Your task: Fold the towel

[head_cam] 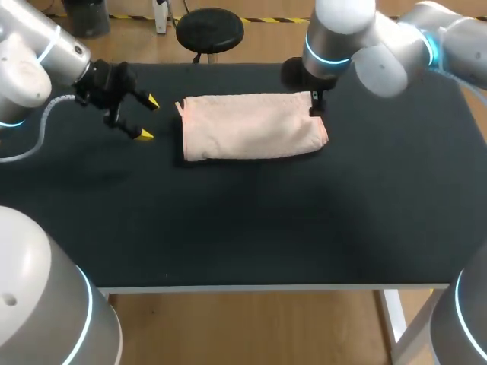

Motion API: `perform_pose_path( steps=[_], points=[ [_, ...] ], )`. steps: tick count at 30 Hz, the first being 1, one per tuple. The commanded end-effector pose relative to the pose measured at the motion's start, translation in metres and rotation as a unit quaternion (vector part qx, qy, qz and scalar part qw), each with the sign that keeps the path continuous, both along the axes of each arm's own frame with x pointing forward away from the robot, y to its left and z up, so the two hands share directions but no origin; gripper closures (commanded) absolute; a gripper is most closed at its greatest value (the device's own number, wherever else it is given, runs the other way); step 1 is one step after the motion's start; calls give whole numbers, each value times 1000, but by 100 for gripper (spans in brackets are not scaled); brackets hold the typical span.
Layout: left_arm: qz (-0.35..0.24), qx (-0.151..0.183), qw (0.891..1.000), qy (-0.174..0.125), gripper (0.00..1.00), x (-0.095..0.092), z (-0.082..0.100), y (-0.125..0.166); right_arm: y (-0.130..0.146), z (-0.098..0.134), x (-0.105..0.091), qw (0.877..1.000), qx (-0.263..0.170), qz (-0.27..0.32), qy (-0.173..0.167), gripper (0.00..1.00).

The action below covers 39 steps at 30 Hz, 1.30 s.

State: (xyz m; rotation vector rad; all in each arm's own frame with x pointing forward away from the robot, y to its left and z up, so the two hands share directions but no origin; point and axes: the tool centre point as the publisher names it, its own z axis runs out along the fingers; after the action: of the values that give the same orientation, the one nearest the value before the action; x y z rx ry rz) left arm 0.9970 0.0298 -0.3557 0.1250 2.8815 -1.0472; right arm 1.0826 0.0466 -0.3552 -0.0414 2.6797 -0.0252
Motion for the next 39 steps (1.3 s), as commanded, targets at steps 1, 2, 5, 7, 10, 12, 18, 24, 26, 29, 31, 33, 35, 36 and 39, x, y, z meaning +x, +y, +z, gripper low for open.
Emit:
perform_pose_path(
  steps=[1, 2, 5, 7, 10, 12, 18, 24, 26, 29, 31, 33, 35, 36, 39],
  points=[
    [-2, 2, 1000, 2, 0, 3, 0, 0, 0, 6, -4, 1000, -6, -4, 0, 0],
    [-2, 2, 1000, 2, 0, 3, 0, 0, 0, 6, -4, 1000, -6, -4, 0, 0],
    [-2, 2, 1000, 2, 0, 3, 0, 0, 0, 6, -4, 1000, -6, -4, 0, 0],
    [-2, 2, 1000, 2, 0, 3, 0, 0, 0, 6, -4, 1000, -6, -4, 0, 0],
    [-2, 2, 1000, 2, 0, 3, 0, 0, 0, 6, -4, 1000, -6, -4, 0, 0],
    [-2, 2, 1000, 2, 0, 3, 0, 0, 0, 6, -4, 1000, -6, -4, 0, 0],
    [-2, 2, 1000, 2, 0, 3, 0, 0, 0, 6, -4, 1000, -6, -4, 0, 0],
    [-2, 2, 1000, 2, 0, 3, 0, 0, -16, 8, 3, 982, 179, -51, 4, 0],
    [-2, 2, 1000, 2, 0, 3, 0, 0, -18, 12, 2, 972, 224, -69, 10, 0],
    [-2, 2, 1000, 2, 0, 3, 0, 0, -20, 18, -4, 953, 284, -99, 33, 0],
    [-2, 2, 1000, 2, 0, 3, 0, 0, -22, 20, -6, 934, 330, -128, 44, 0],
    [-2, 2, 1000, 2, 0, 3, 0, 0, -23, 23, -9, 915, 368, -157, 57, 0],
    [-2, 2, 1000, 2, 0, 3, 0, 0, -25, 27, -10, 887, 413, -191, 82, 0],
    [-2, 2, 1000, 2, 0, 3, 0, 0, -26, 28, -11, 875, 427, -209, 86, 0],
    [-2, 2, 1000, 2, 0, 3, 0, 0, -31, 32, -13, 838, 468, -257, 115, 0]
  ],
)
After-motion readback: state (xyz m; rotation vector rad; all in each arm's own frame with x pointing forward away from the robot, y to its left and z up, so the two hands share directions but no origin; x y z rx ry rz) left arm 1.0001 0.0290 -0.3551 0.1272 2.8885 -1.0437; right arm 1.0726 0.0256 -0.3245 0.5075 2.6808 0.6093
